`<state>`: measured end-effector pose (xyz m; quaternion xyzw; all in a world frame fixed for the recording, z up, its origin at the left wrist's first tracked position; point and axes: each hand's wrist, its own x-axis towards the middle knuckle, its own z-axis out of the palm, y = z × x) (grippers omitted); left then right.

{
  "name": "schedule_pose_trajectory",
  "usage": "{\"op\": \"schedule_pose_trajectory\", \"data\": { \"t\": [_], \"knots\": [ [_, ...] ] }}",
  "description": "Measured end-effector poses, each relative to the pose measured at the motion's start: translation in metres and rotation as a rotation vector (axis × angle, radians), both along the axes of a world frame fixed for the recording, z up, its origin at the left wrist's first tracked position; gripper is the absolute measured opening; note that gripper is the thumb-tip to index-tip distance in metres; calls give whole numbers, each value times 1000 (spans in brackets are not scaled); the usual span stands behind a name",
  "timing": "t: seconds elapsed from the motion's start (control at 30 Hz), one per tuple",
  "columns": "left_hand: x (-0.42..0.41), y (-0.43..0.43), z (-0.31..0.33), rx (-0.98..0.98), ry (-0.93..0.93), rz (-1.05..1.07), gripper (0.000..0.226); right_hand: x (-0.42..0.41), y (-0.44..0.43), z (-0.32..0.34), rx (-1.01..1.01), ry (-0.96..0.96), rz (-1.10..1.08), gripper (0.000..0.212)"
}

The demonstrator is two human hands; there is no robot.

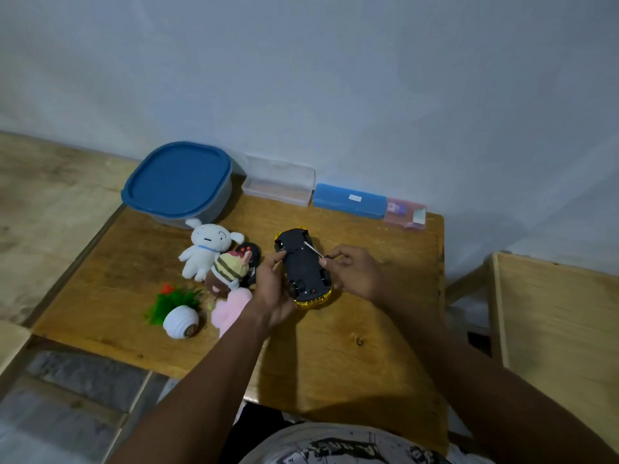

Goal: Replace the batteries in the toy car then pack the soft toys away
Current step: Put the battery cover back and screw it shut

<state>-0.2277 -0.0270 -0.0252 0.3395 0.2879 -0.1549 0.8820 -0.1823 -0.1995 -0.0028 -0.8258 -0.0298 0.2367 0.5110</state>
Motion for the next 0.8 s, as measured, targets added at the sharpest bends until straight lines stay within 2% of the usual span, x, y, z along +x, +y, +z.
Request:
{"op": "schedule_pose_trajectory", "data": {
  "t": [0.13,0.27,0.37,0.5,0.63,0.77,0.8],
  "knots": [
    [17,18,12,15,-1,-97,51,-3,9,5,185,23,-196,14],
    [27,37,19,50,-37,-277,57,5,10,2,294,111,-260,12],
    [38,41,24,119,-118,-370,47,6,11,-6,336,154,-285,13],
    [57,27,33,522,-97,-453,47,8,23,-20,327,239,-396,14],
    [72,16,17,767,-85,-344,48,13,33,-33,379,307,-553,12],
    [76,11,2,1457,-125,-486,67,20,32,-43,412,398,-646,10],
    [76,8,3,1565,-113,-517,70,21,31,-47,413,420,-665,10]
  ]
}}
